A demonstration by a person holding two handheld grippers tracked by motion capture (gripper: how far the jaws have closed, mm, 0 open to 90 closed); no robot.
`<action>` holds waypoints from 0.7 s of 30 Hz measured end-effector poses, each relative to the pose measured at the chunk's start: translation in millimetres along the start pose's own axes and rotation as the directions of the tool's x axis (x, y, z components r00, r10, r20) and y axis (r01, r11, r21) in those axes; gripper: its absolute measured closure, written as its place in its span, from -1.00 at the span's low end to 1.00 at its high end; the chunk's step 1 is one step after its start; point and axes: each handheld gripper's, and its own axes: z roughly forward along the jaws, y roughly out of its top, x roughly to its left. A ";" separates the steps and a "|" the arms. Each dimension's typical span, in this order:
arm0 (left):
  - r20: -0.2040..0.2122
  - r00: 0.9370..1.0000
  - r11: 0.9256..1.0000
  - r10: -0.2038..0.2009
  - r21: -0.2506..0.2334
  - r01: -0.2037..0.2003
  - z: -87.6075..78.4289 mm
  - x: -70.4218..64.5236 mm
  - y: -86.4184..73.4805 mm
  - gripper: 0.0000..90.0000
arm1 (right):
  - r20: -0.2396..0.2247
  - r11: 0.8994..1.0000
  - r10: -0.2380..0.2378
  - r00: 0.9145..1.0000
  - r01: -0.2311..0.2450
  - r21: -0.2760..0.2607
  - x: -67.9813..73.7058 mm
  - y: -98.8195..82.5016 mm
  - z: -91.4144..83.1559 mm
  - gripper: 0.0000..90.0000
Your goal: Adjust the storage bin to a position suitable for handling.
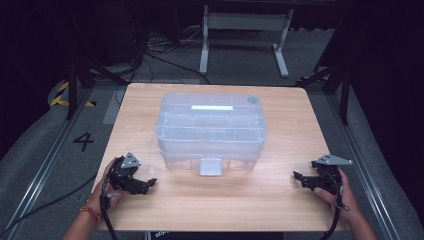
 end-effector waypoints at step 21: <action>0.004 1.000 1.000 0.001 -0.003 -0.001 -1.0 0.1 -1.5 -0.99 | -0.013 1.000 -0.028 1.000 0.028 0.009 -2.5 0.5 -3.0 -0.65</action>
